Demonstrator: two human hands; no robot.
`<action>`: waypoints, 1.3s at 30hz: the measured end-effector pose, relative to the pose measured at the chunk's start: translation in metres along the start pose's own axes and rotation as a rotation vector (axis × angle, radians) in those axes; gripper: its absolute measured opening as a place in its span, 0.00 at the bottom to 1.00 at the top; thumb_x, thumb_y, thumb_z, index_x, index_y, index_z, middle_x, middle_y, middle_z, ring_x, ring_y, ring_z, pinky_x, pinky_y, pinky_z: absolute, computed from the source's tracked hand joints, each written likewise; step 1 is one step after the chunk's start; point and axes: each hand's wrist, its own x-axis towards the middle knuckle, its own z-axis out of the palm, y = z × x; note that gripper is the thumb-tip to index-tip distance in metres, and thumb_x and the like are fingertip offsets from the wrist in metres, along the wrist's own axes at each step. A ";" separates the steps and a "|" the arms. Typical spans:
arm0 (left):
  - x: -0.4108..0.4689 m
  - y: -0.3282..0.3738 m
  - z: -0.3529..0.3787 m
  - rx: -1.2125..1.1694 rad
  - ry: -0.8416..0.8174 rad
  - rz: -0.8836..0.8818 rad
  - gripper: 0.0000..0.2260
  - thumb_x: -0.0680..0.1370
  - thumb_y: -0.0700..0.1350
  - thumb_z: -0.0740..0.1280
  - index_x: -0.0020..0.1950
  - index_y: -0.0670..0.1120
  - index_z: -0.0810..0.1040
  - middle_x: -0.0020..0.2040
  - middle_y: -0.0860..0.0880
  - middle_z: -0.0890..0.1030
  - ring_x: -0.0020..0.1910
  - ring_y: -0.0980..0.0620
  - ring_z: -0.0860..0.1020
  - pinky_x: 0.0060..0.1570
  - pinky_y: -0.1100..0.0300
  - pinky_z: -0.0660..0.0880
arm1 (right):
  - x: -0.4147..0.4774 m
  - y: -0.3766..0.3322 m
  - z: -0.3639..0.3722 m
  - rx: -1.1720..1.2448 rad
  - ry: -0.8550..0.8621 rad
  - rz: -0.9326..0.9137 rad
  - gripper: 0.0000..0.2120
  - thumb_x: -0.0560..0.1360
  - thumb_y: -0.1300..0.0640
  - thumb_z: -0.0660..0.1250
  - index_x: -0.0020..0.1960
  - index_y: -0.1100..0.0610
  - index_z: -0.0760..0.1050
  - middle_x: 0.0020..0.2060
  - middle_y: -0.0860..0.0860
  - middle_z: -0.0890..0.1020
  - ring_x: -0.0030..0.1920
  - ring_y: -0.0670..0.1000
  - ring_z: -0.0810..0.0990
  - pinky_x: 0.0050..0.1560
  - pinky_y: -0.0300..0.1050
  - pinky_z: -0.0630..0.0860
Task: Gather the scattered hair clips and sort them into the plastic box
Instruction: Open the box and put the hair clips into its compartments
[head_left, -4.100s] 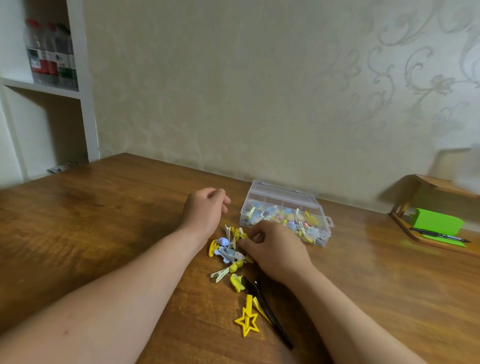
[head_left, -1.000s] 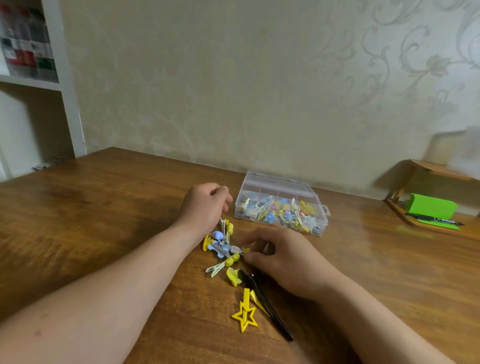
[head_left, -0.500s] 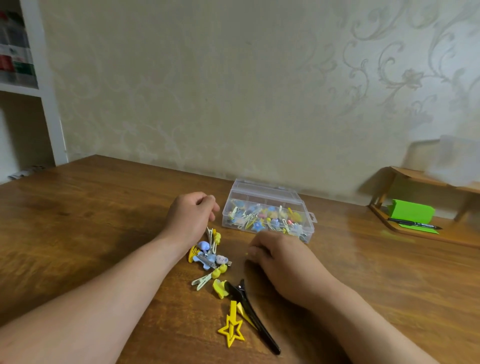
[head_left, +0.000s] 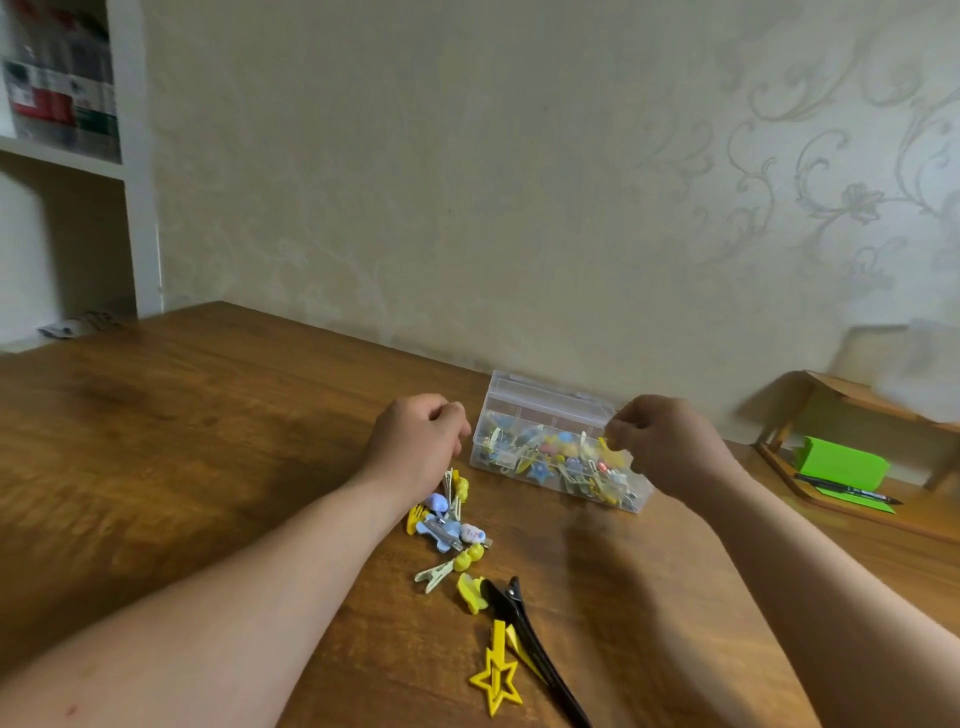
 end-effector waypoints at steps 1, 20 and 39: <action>0.000 0.000 0.000 -0.001 -0.001 0.000 0.16 0.86 0.47 0.63 0.42 0.47 0.84 0.38 0.47 0.84 0.37 0.51 0.78 0.38 0.56 0.72 | 0.005 -0.003 0.003 -0.057 -0.031 -0.006 0.05 0.81 0.53 0.70 0.48 0.51 0.84 0.40 0.48 0.87 0.40 0.52 0.84 0.37 0.45 0.78; -0.001 0.002 -0.001 0.042 0.000 0.000 0.16 0.86 0.48 0.62 0.44 0.46 0.85 0.39 0.47 0.84 0.39 0.50 0.79 0.39 0.57 0.74 | 0.015 0.004 0.028 -0.335 -0.035 0.087 0.11 0.74 0.55 0.66 0.43 0.60 0.85 0.26 0.49 0.77 0.28 0.52 0.70 0.31 0.43 0.70; -0.004 0.005 -0.001 0.062 -0.003 -0.003 0.16 0.86 0.48 0.62 0.45 0.46 0.85 0.39 0.48 0.83 0.38 0.51 0.78 0.40 0.55 0.73 | -0.105 -0.042 0.030 0.183 -0.252 -0.234 0.08 0.81 0.47 0.70 0.48 0.47 0.86 0.39 0.42 0.85 0.38 0.39 0.81 0.35 0.31 0.73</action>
